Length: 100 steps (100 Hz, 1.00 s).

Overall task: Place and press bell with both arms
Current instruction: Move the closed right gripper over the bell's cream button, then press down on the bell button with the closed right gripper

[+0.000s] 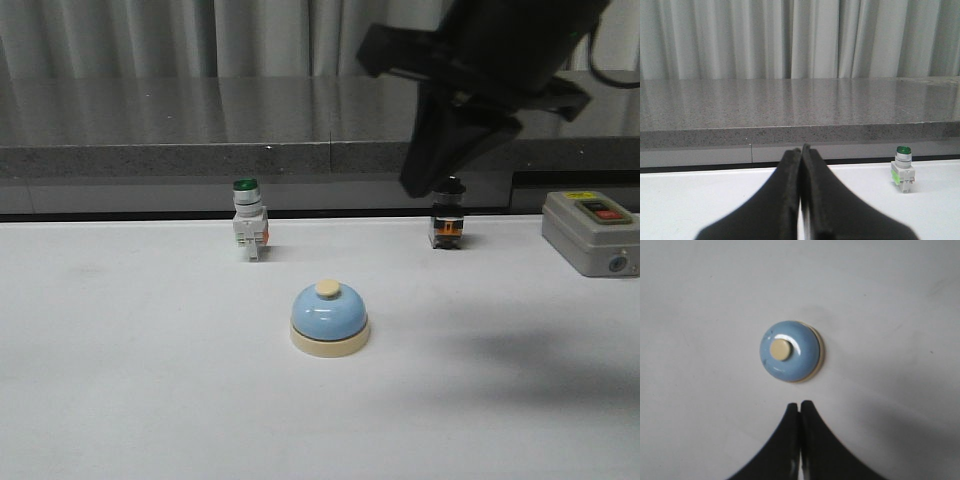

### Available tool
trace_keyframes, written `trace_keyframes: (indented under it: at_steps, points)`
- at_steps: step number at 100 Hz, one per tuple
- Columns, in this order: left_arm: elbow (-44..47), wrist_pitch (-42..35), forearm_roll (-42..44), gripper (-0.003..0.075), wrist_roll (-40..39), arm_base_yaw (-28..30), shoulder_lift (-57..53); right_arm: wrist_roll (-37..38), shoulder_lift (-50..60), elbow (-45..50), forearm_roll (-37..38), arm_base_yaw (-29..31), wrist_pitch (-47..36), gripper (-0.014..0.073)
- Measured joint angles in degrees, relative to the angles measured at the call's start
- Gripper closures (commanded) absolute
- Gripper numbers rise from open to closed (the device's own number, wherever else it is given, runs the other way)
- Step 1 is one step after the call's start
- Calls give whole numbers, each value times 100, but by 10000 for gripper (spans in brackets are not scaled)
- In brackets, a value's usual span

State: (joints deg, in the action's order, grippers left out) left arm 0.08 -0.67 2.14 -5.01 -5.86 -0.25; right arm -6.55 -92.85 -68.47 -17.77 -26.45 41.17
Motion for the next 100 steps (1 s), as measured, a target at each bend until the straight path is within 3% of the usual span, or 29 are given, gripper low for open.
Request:
trace_keyframes:
  at_steps: [45, 100]
  points:
    - [0, 0, 0, 741, 0, 0, 0, 0, -1537, -1320, 170, -390, 255, 654]
    - [0, 0, 0, 741, 0, 0, 0, 0, -2049, -1419, 203, -465, 291, 654]
